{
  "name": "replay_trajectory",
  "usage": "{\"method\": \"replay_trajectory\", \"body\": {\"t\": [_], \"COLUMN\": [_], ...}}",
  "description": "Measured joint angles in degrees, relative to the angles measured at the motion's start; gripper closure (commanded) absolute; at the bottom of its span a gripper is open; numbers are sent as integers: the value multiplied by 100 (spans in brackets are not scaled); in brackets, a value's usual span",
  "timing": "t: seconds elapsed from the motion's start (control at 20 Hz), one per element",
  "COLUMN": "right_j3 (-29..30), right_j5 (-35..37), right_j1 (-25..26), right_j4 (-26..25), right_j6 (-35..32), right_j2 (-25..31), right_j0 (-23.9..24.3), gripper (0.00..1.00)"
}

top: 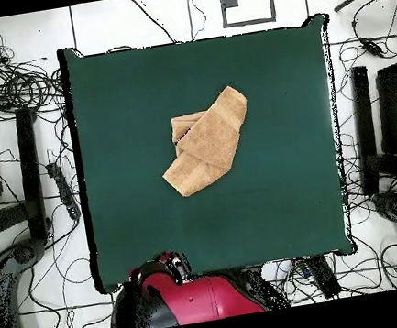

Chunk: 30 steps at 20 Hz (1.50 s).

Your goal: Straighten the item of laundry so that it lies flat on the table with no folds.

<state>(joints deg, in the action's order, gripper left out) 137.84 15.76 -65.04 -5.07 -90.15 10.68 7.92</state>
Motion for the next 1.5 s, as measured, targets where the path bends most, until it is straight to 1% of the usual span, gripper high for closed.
{"method": "replay_trajectory", "body": {"t": [0.1,0.25,0.4,0.45,0.65,0.75,0.9,0.95,1.1,1.2,1.4,1.5], "right_j3": [-47,-205,-274,-355,-637,-802,-950,-1096,-1232,-1387,-1566,-1676], "right_j5": [272,1533,2123,2530,3093,3147,3075,2849,2481,1906,1242,749], "right_j1": [-1,-1,21,87,301,466,692,1007,1384,1904,2532,3048], "right_j4": [2,30,54,56,56,58,57,58,59,61,64,67], "right_j6": [0,0,0,-1,-5,-5,-5,-6,-5,-5,-6,-6], "right_j2": [-15,-39,-47,-68,-141,-183,-232,-299,-379,-461,-618,-799], "right_j0": [1,0,-22,-84,-320,-396,-425,-426,-425,-426,-478,-603], "gripper": [100,100,100,100,100,100,100,100,100,100,100,100]}}
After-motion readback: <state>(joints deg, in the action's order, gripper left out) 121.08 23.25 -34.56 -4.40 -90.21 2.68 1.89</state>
